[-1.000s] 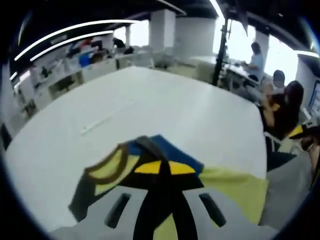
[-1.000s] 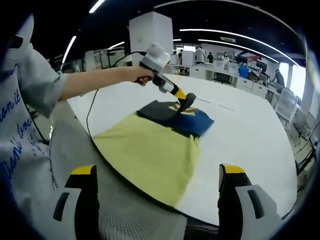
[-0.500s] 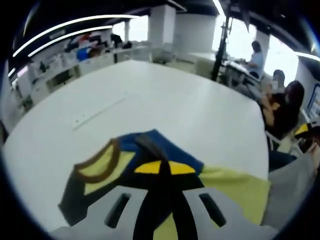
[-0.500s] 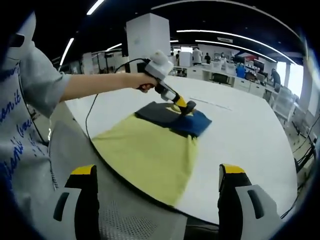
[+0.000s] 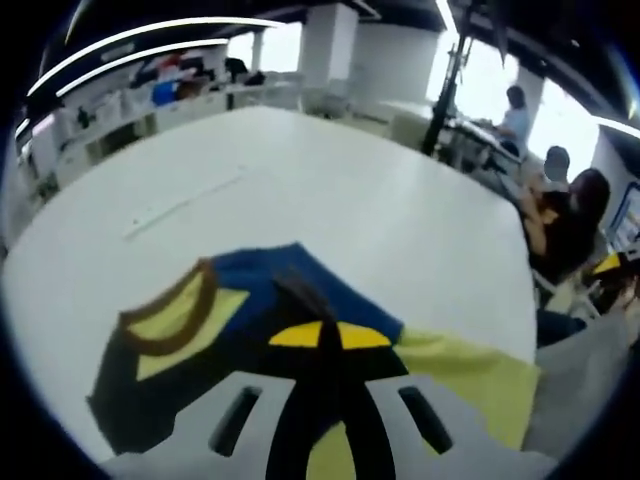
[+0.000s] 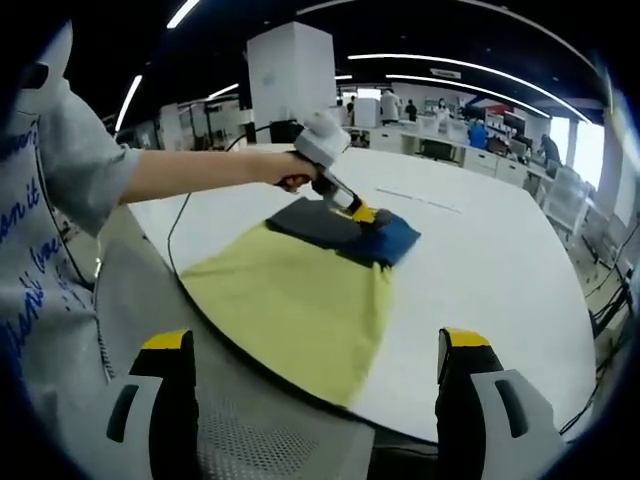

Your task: Fold the garment on the visible template until the final outline fits inside the template.

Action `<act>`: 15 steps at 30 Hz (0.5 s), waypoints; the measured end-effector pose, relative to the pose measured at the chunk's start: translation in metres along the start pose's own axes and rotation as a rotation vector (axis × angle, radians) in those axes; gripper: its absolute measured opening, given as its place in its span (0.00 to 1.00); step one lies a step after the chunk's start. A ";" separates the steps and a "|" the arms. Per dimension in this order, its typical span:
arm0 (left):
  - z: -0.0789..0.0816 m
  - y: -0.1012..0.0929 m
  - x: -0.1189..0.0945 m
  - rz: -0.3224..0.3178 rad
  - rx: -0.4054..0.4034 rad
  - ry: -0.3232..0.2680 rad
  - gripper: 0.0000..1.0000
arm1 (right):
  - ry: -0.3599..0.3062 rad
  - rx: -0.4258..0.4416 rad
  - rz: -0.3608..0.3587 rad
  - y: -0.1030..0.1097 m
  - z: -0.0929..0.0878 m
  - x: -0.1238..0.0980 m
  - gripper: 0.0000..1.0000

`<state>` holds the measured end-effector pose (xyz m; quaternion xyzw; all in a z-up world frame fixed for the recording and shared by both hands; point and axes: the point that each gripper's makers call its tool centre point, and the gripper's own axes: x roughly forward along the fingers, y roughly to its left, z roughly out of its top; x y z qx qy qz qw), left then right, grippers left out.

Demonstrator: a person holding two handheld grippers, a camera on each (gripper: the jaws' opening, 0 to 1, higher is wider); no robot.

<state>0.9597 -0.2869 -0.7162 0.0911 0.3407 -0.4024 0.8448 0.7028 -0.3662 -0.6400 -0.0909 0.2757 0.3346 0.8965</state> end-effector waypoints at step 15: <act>-0.002 -0.002 0.009 0.003 0.016 0.013 0.01 | 0.001 0.007 -0.002 -0.004 -0.003 0.002 1.00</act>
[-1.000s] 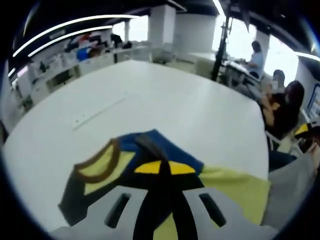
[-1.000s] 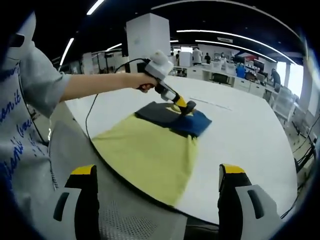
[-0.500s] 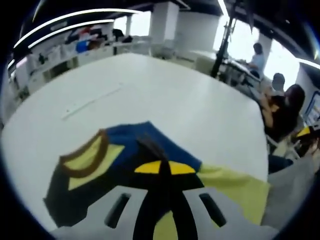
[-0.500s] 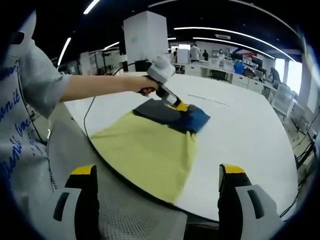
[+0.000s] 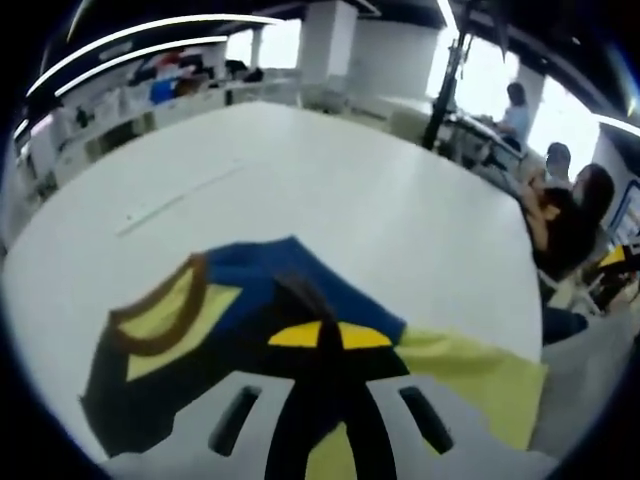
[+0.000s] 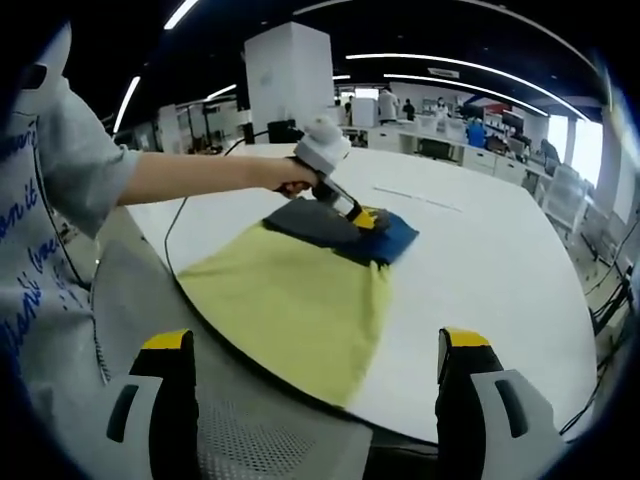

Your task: Fold the garment on the visible template until the final outline fits inside the template.

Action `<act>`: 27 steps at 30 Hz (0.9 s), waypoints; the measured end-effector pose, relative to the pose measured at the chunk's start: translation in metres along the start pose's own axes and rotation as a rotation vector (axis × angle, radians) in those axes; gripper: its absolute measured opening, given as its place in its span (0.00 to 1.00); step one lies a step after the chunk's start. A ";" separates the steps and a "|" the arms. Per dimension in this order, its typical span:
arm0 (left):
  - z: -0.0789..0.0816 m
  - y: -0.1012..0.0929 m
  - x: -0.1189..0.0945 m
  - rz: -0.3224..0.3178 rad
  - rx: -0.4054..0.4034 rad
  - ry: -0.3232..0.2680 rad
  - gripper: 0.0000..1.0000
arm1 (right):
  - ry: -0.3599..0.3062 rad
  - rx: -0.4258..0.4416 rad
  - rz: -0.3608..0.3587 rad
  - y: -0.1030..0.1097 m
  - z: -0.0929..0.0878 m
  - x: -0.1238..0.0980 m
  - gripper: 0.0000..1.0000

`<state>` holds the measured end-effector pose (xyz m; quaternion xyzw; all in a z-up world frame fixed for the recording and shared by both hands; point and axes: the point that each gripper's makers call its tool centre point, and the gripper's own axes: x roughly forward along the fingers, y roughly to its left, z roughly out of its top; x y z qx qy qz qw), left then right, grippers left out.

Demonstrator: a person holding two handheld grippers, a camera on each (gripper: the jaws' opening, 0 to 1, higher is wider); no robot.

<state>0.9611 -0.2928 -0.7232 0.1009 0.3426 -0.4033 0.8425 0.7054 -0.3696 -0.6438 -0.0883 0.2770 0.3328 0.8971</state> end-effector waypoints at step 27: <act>-0.001 -0.042 0.019 -0.096 -0.005 0.006 0.12 | 0.012 0.007 -0.019 -0.005 -0.009 -0.006 1.00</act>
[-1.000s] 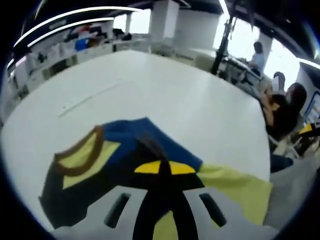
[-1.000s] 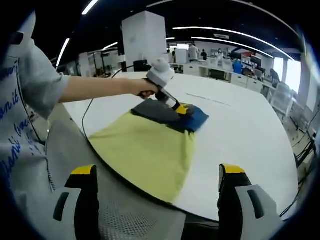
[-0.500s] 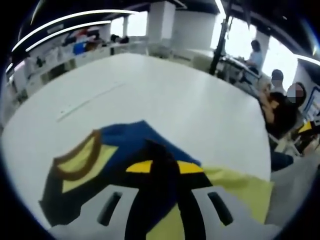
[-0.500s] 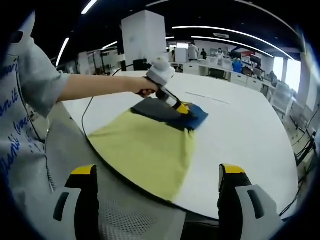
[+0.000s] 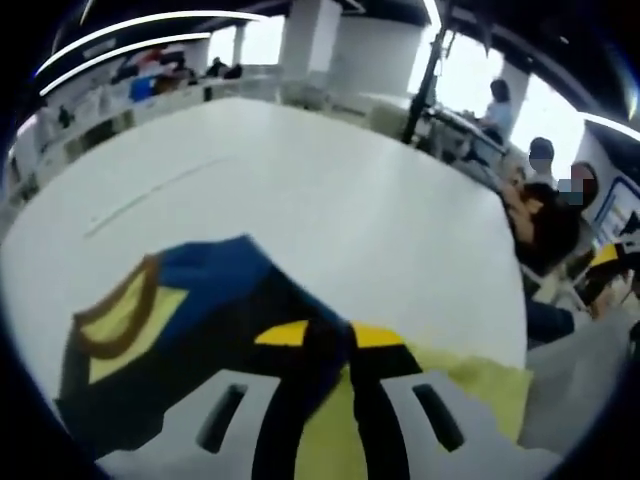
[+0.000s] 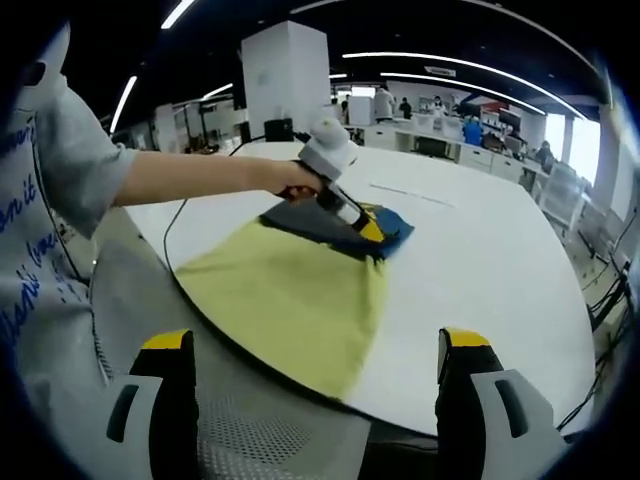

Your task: Fold the garment on the visible template until the final outline fits inside the template.

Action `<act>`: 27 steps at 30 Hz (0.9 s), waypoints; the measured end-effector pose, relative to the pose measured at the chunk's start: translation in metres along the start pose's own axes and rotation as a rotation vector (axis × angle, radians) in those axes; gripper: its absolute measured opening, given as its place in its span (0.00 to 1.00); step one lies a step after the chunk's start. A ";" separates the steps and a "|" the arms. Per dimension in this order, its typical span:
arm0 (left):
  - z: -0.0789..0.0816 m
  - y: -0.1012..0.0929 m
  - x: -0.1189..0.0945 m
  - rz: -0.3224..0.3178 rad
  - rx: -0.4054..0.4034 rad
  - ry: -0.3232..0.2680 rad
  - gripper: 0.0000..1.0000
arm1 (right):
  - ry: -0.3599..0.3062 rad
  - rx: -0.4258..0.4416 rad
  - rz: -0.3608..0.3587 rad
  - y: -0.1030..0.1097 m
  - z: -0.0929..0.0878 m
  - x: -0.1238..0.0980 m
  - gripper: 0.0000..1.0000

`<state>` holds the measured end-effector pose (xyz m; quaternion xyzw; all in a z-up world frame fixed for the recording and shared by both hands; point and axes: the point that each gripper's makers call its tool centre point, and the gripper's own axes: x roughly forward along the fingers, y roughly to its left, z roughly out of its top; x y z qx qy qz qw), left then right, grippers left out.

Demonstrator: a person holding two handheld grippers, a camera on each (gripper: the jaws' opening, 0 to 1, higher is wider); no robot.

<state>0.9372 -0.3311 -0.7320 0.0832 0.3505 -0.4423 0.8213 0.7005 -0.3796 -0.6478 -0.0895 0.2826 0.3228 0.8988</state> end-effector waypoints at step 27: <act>0.005 -0.001 -0.023 0.029 0.110 -0.043 0.52 | 0.005 -0.032 0.027 0.007 0.006 0.007 1.00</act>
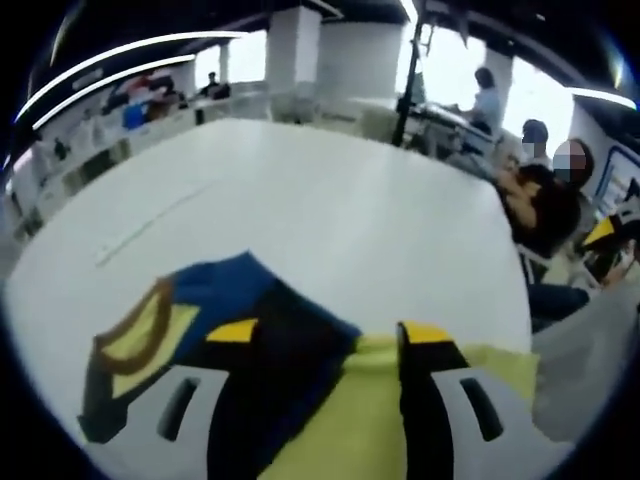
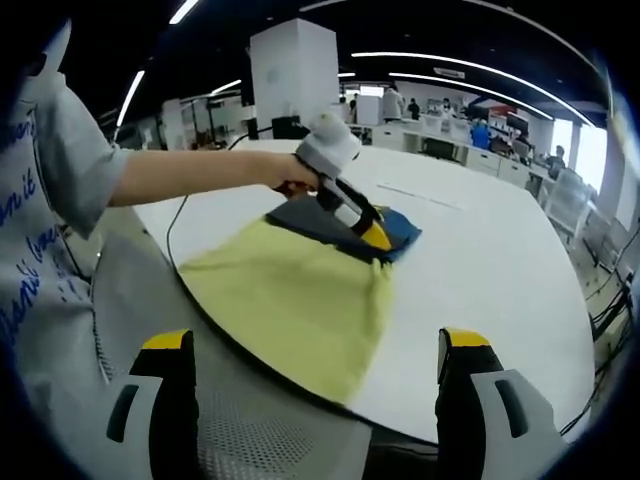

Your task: Fold the garment on the visible template until the final outline fits inside the template.

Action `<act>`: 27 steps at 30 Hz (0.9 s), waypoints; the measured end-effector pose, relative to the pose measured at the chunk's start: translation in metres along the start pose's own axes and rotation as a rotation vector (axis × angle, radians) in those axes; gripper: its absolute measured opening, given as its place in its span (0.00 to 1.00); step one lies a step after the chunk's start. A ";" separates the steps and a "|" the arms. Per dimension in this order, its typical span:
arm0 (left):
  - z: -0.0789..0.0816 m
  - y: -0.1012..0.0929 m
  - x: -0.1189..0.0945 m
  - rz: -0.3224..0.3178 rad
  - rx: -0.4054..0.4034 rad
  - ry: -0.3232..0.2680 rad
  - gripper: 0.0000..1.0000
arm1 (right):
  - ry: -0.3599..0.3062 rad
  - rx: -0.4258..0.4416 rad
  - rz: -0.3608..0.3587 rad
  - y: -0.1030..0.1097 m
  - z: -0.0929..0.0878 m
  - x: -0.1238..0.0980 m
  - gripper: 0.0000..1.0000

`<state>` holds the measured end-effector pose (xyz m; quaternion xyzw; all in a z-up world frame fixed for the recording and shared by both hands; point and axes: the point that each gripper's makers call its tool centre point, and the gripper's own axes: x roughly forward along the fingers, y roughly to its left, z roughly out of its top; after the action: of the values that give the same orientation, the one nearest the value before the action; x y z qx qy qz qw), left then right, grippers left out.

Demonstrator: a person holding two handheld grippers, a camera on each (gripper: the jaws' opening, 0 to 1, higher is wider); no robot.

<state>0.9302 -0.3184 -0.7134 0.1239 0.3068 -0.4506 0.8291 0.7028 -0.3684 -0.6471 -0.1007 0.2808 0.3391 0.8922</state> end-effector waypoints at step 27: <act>-0.012 -0.005 -0.044 -0.012 0.050 0.050 0.87 | 0.011 -0.011 0.014 0.006 0.000 0.004 1.00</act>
<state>0.9036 -0.2857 -0.6945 0.1538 0.3167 -0.4600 0.8151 0.7017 -0.3616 -0.6490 -0.1054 0.2847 0.3464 0.8876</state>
